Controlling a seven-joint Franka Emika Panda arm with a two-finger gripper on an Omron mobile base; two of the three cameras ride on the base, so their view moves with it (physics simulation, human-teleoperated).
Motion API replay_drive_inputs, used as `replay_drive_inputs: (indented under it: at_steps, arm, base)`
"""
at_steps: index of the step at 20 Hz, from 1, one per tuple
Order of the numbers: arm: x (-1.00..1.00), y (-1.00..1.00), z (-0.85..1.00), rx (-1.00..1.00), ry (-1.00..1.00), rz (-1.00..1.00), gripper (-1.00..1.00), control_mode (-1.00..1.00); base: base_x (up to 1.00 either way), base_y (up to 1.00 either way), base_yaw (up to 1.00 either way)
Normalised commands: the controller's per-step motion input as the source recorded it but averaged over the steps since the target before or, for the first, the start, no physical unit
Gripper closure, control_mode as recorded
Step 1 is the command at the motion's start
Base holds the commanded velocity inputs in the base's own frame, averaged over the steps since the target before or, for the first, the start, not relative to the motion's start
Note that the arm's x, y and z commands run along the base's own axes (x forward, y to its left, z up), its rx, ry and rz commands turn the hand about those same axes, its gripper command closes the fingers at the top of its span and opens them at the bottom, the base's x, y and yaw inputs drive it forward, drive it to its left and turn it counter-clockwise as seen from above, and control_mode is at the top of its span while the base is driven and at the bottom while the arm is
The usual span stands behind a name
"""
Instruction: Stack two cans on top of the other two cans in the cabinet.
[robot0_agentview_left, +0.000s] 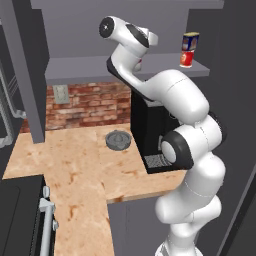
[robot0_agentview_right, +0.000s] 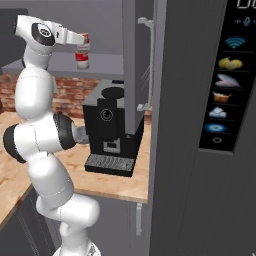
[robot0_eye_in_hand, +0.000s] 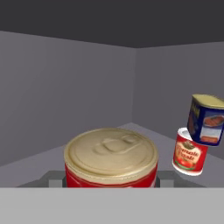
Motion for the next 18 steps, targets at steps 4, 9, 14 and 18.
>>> replay_drive_inputs:
  at_steps: [4,9,14,18]
  arm:
    - [0.01,0.01,0.0,0.0,0.0,0.0,1.0,-1.0]
    - [0.06,0.05,0.0,0.0,0.0,0.0,1.0,-1.0]
    - [0.03,0.05,0.0,0.0,0.0,0.0,1.0,-1.0]
    - [0.04,0.08,0.0,0.0,0.0,0.0,1.0,-1.0]
  base:
    - [0.0,0.0,0.0]
    - [0.0,0.0,0.0]
    - [0.0,0.0,0.0]
    - [0.0,0.0,0.0]
